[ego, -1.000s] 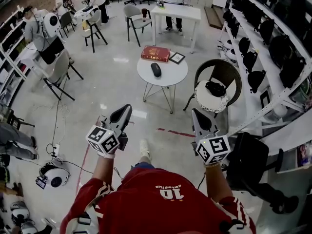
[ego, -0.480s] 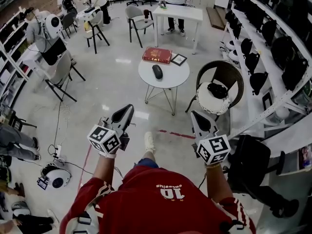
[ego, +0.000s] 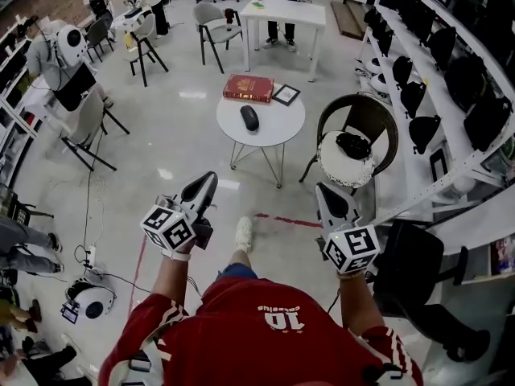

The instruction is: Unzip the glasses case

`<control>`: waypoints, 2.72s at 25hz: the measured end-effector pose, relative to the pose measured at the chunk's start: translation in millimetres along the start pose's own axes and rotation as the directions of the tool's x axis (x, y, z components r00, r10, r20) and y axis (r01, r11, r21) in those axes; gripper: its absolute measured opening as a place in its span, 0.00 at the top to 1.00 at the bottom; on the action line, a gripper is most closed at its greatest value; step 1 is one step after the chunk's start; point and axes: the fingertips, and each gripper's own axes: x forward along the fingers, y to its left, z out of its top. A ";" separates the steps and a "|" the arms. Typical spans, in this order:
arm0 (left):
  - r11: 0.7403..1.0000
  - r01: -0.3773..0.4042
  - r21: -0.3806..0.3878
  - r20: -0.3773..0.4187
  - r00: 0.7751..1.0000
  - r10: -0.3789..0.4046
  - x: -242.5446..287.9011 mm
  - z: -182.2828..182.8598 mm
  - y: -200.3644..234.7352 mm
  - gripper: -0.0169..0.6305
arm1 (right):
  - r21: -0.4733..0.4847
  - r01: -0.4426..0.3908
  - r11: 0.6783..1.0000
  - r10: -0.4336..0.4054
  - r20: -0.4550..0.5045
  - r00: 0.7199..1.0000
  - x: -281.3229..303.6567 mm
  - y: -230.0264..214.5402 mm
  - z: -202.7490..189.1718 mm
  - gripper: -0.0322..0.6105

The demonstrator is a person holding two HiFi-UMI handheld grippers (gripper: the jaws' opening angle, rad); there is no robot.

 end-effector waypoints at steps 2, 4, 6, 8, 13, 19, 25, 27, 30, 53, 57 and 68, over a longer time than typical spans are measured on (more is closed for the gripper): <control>0.998 0.009 -0.060 0.011 1.000 -0.008 14.2 0.0 11.4 0.96 | -0.003 0.013 1.000 -0.013 0.001 1.000 10.7 -10.0 -1.2 0.93; 0.998 0.008 -0.060 0.011 1.000 -0.007 30.7 0.5 24.6 0.96 | -0.011 0.020 1.000 -0.020 0.008 1.000 24.3 -20.5 -0.1 0.93; 0.999 0.003 -0.034 0.008 1.000 -0.003 49.5 1.3 41.6 0.96 | -0.021 0.021 1.000 -0.021 0.015 1.000 42.1 -30.3 2.7 0.93; 0.999 0.007 -0.032 0.003 1.000 -0.007 68.7 4.3 58.4 0.96 | -0.028 0.020 0.999 -0.019 0.013 1.000 62.5 -38.7 6.9 0.93; 0.999 0.026 -0.045 -0.014 1.000 -0.027 120.2 27.2 107.2 0.96 | -0.036 0.046 0.998 -0.045 0.014 0.999 121.4 -62.5 31.2 0.93; 0.998 0.061 -0.029 -0.030 0.998 -0.062 183.9 58.5 165.8 0.96 | -0.034 0.078 0.996 -0.077 0.026 0.997 196.1 -94.6 58.5 0.93; 0.996 0.068 -0.051 -0.046 0.996 -0.070 227.5 70.7 233.0 0.96 | -0.030 0.090 0.996 -0.089 0.024 0.996 271.7 -112.4 65.7 0.93; 0.996 0.068 -0.060 -0.050 0.996 -0.071 239.1 73.3 253.4 0.96 | -0.034 0.091 0.995 -0.090 0.018 0.996 294.1 -116.5 65.7 0.93; 0.995 0.073 -0.070 -0.056 0.995 -0.077 254.4 76.8 278.3 0.96 | -0.034 0.097 0.995 -0.097 0.011 0.995 322.0 -121.0 66.8 0.93; 0.998 0.042 0.051 -0.079 0.996 -0.037 335.7 78.6 326.4 0.96 | -0.001 0.069 0.998 -0.069 0.010 0.998 409.1 -192.1 65.6 0.93; 0.999 0.020 0.035 -0.061 0.998 -0.018 349.9 79.8 326.3 0.96 | -0.004 -0.002 1.000 0.002 0.018 1.000 432.0 -208.0 74.5 0.93; 0.996 -0.051 0.079 -0.025 0.998 0.053 384.5 89.4 330.8 0.96 | -0.020 -0.102 0.995 0.102 0.019 0.995 460.0 -238.2 81.4 0.93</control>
